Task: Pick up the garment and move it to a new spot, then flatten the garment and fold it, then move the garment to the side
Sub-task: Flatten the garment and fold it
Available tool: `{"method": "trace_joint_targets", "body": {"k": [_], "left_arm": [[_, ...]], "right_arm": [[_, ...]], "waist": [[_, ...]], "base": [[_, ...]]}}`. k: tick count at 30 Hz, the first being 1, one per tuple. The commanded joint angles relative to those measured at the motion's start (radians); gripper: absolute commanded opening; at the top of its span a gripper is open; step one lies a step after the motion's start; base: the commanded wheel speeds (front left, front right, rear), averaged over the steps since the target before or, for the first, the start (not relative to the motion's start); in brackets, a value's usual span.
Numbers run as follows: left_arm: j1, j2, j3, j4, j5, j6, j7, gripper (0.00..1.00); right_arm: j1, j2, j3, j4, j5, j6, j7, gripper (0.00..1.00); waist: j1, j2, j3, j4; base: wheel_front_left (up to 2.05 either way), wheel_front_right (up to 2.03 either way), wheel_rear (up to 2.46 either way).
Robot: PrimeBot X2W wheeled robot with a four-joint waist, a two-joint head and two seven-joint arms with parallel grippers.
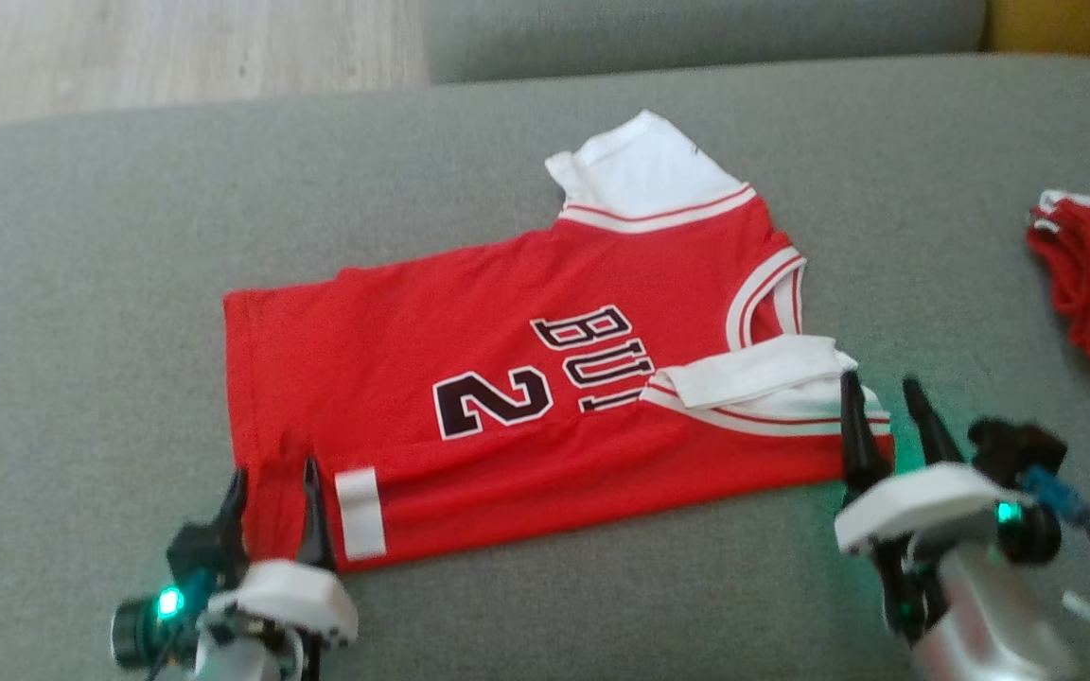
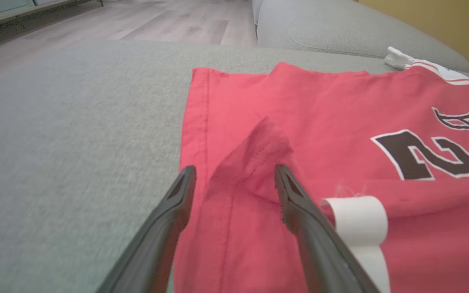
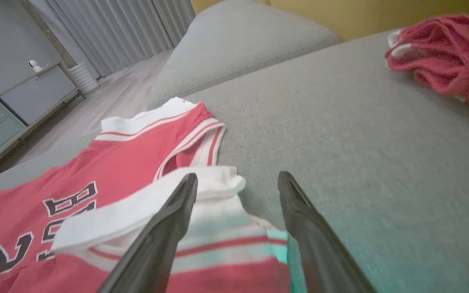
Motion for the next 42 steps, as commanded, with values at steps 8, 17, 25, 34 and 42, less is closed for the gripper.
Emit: {"method": "trace_joint_targets", "body": {"k": [8, 17, 25, 34, 42], "left_arm": [[-0.170, 0.034, 0.080, -0.027, 0.029, 0.025, -0.005, 1.00], [-0.376, 0.110, 0.095, 0.109, 0.045, -0.003, -0.004, 1.00], [-0.542, 0.176, 0.079, 0.297, 0.047, -0.046, 0.044, 1.00], [-0.627, 0.183, 0.029, 0.413, 0.038, -0.137, 0.088, 0.00], [-0.688, 0.163, -0.002, 0.338, 0.035, -0.152, 0.006, 0.00]], "right_arm": [[-0.138, -0.003, 0.019, -0.081, -0.019, -0.001, -0.007, 1.00], [-0.263, -0.003, 0.057, -0.081, -0.032, -0.001, -0.007, 1.00], [-0.337, -0.003, 0.104, -0.080, -0.022, -0.001, -0.007, 1.00], [-0.451, -0.026, 0.132, -0.029, -0.036, -0.001, 0.003, 1.00], [-0.638, -0.097, 0.168, 0.084, -0.066, -0.001, 0.123, 1.00]], "waist": [[-0.0001, 0.0000, 0.099, -0.009], [-0.0001, 0.0000, 0.188, -0.021], [-0.0001, 0.0000, 0.256, -0.046], [-0.0001, 0.0000, 0.289, -0.033], [-0.0001, 0.0000, 0.316, 0.050]], "base": [[0.00, 0.00, 0.00], [0.00, 0.00, 0.00], [0.00, 0.00, 0.00], [0.00, 0.00, 0.00], [0.00, 0.00, 0.00]]}}
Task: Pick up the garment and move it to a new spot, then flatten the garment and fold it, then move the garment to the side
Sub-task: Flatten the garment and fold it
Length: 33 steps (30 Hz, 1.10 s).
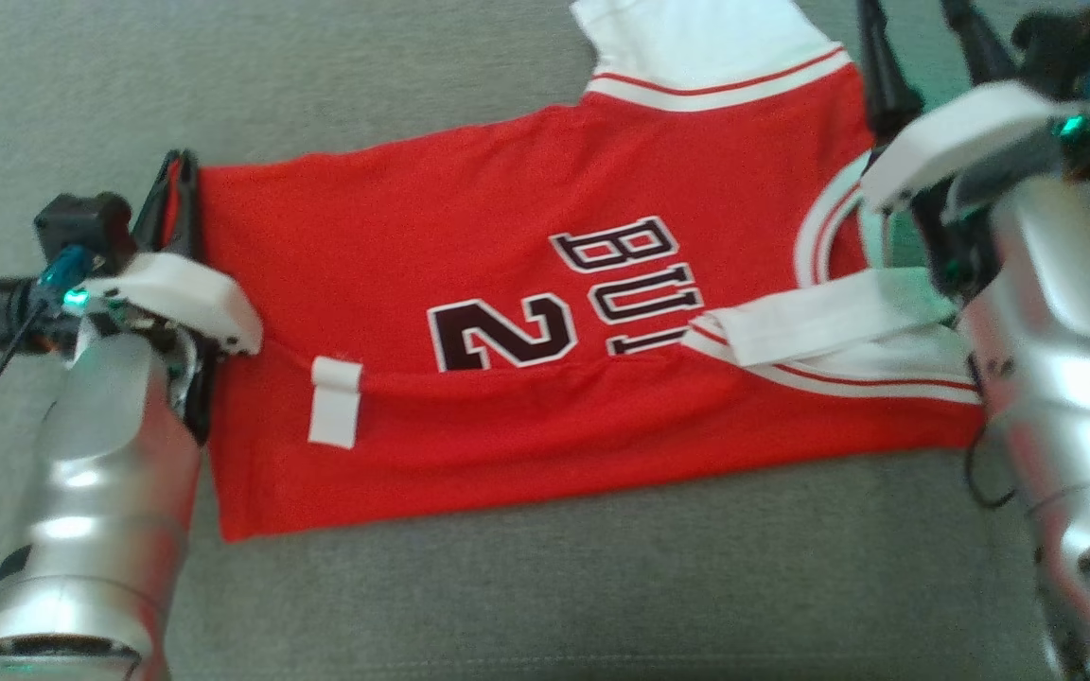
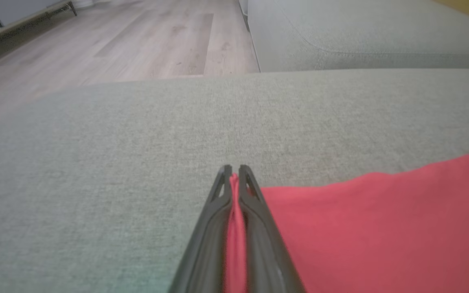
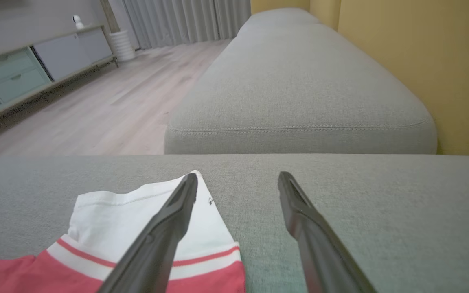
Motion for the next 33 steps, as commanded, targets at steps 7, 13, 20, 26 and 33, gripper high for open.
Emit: {"method": "trace_joint_targets", "body": {"k": [7, 13, 20, 26, 33], "left_arm": [[-0.044, -0.009, -0.016, -0.165, -0.028, -0.012, -0.025, 0.00], [-0.016, -0.036, -0.054, -0.247, -0.048, -0.014, -0.026, 0.00], [-0.028, -0.070, -0.155, -0.273, -0.102, -0.015, -0.026, 0.00], [-0.029, -0.082, -0.218, -0.272, -0.142, -0.015, -0.026, 0.00], [-0.031, -0.066, -0.212, -0.286, -0.158, -0.015, -0.026, 0.00]], "right_arm": [[-0.176, -0.058, 0.066, 0.118, -0.040, -0.001, 0.124, 1.00], [-0.254, -0.087, 0.095, 0.220, -0.060, -0.001, 0.175, 1.00], [-0.334, -0.123, 0.093, 0.330, -0.108, -0.001, 0.218, 1.00], [-0.374, -0.113, 0.057, 0.409, -0.139, -0.001, 0.245, 1.00], [-0.401, -0.099, 0.053, 0.414, -0.154, -0.001, 0.201, 0.00]], "waist": [[-0.0001, 0.0000, 0.041, 0.120], [-0.0001, 0.0000, 0.064, 0.187], [-0.0001, 0.0000, 0.093, 0.250], [-0.0001, 0.0000, 0.098, 0.273], [-0.0001, 0.0000, 0.101, 0.263]], "base": [[0.00, 0.00, 0.00], [0.00, 0.00, 0.00], [0.00, 0.00, 0.00], [0.00, 0.00, 0.00], [0.00, 0.00, 0.00]]}}
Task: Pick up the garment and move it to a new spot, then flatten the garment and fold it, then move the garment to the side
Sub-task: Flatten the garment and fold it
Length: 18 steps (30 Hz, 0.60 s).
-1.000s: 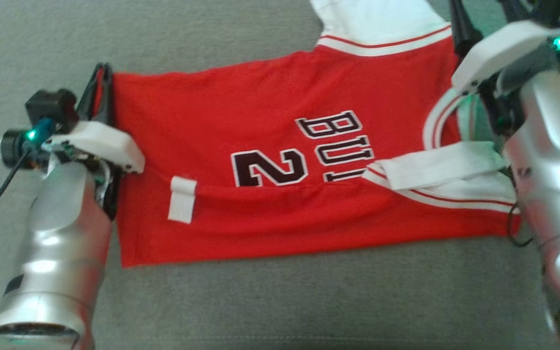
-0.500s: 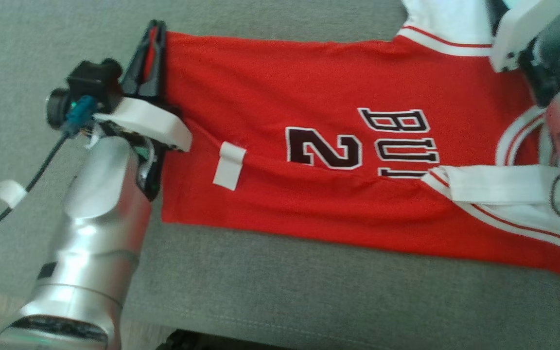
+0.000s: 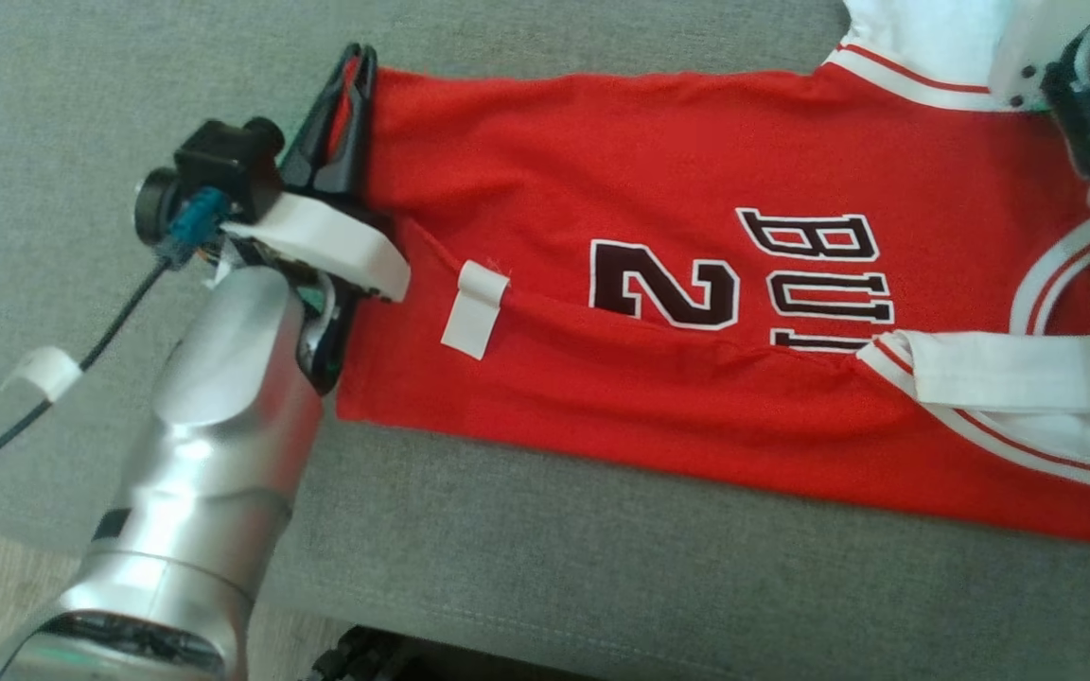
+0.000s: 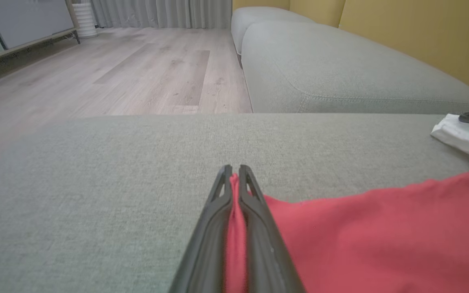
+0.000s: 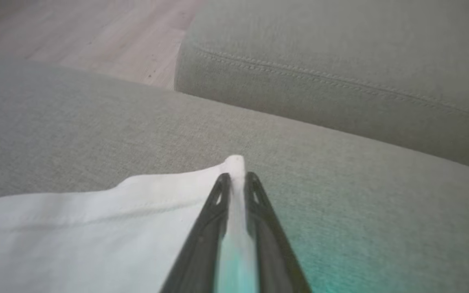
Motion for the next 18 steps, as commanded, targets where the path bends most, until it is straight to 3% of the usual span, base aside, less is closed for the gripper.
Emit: {"method": "trace_joint_targets", "body": {"k": [1, 9, 18], "left_arm": [[-0.016, 0.046, 0.035, -0.038, -0.004, 0.003, -0.009, 0.00], [0.005, 0.082, 0.124, -0.120, 0.037, 0.023, -0.009, 0.00], [0.080, 0.132, 0.204, -0.131, 0.079, 0.023, -0.009, 0.00]], "right_arm": [[-0.033, 0.014, 0.001, -0.032, -0.010, -0.001, -0.027, 0.00], [-0.054, 0.005, -0.090, -0.057, -0.044, -0.001, -0.268, 0.00], [0.039, 0.045, -0.126, -0.131, -0.013, -0.001, -0.313, 0.00]], "waist": [[0.0001, 0.0000, 0.000, -0.005], [0.0001, 0.0000, -0.010, -0.065], [0.0001, 0.0000, -0.057, -0.165]], "base": [[0.00, 0.00, 0.00], [0.00, 0.00, 0.00], [0.00, 0.00, 0.00]]}}
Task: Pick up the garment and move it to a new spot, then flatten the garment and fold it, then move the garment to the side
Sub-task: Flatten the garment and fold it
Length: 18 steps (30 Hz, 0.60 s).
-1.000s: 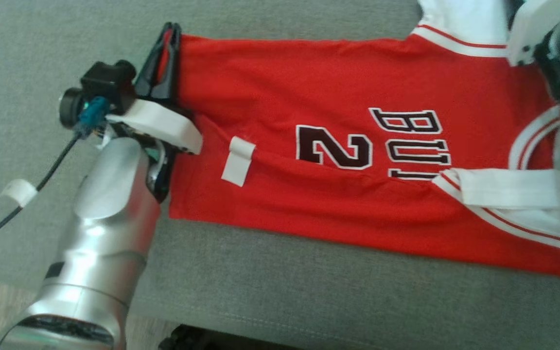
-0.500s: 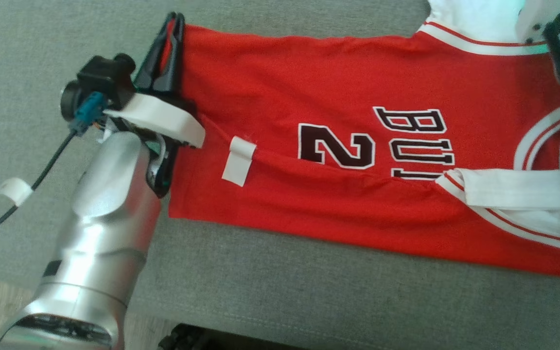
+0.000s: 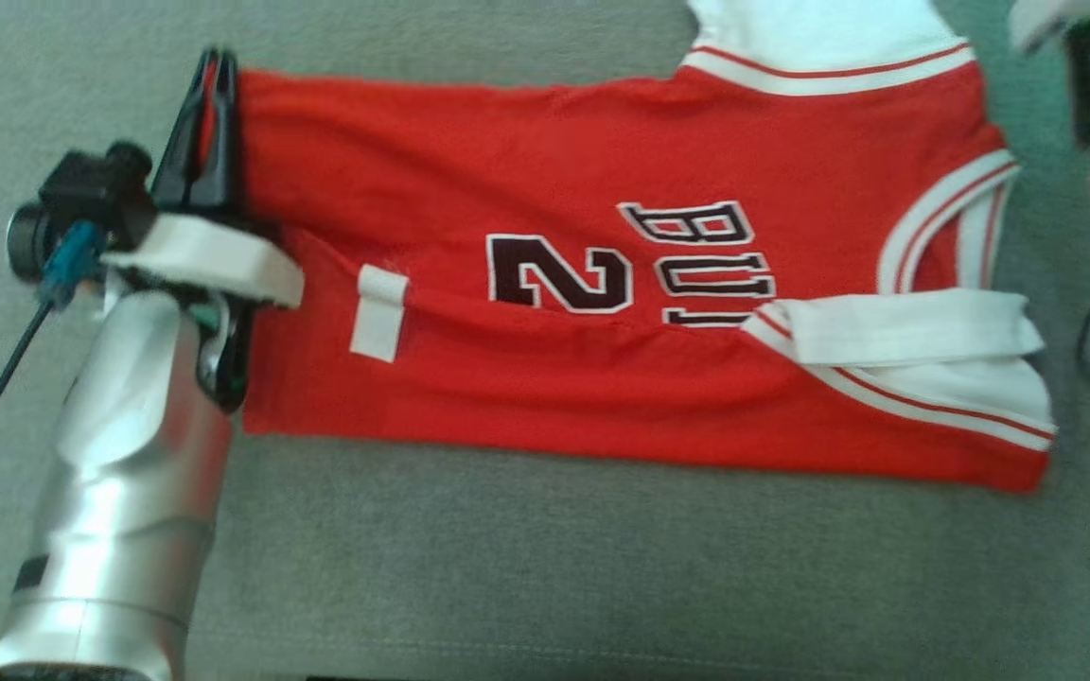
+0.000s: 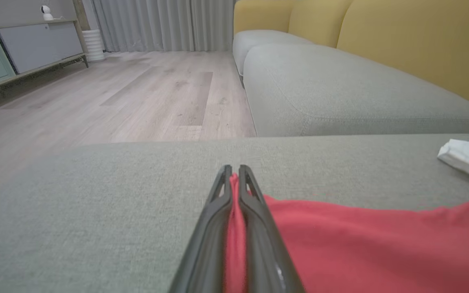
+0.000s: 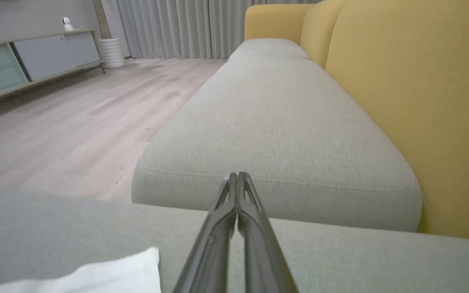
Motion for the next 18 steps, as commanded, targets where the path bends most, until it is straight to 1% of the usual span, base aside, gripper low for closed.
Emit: {"method": "trace_joint_targets", "body": {"k": [1, 7, 8, 9, 13, 18], "left_arm": [[0.006, 0.055, 0.045, -0.013, 0.009, 0.003, -0.009, 0.00], [0.025, 0.049, 0.078, -0.004, 0.015, 0.000, -0.009, 0.00], [0.030, 0.048, 0.081, -0.002, 0.020, 0.000, -0.009, 0.00], [0.036, 0.047, 0.084, 0.001, 0.024, 0.000, -0.009, 0.00], [0.056, 0.040, 0.100, 0.013, 0.032, -0.001, -0.009, 0.00], [0.063, 0.031, 0.114, 0.017, 0.044, -0.003, -0.009, 0.00]], "right_arm": [[0.033, 0.030, 0.021, -0.033, 0.009, -0.001, -0.010, 0.00], [0.058, 0.040, 0.013, -0.059, 0.049, -0.001, -0.010, 0.00], [0.067, 0.042, 0.013, -0.063, 0.053, -0.001, -0.010, 0.65], [0.075, 0.047, 0.015, -0.071, 0.059, -0.001, -0.010, 1.00], [0.121, 0.063, 0.029, -0.114, 0.091, -0.001, -0.011, 1.00], [0.142, 0.060, 0.080, -0.098, 0.127, -0.001, -0.009, 1.00]], "waist": [[0.0001, 0.0000, -0.018, -0.032], [0.0001, 0.0000, -0.026, -0.048], [0.0001, 0.0000, -0.030, -0.048], [0.0001, 0.0000, -0.034, -0.049], [0.0001, 0.0000, -0.052, -0.055], [0.0001, 0.0000, -0.052, -0.050]], "base": [[0.00, 0.00, 0.00], [0.00, 0.00, 0.00], [0.00, 0.00, 0.00], [0.00, 0.00, 0.00], [0.00, 0.00, 0.00], [0.00, 0.00, 0.00]]}}
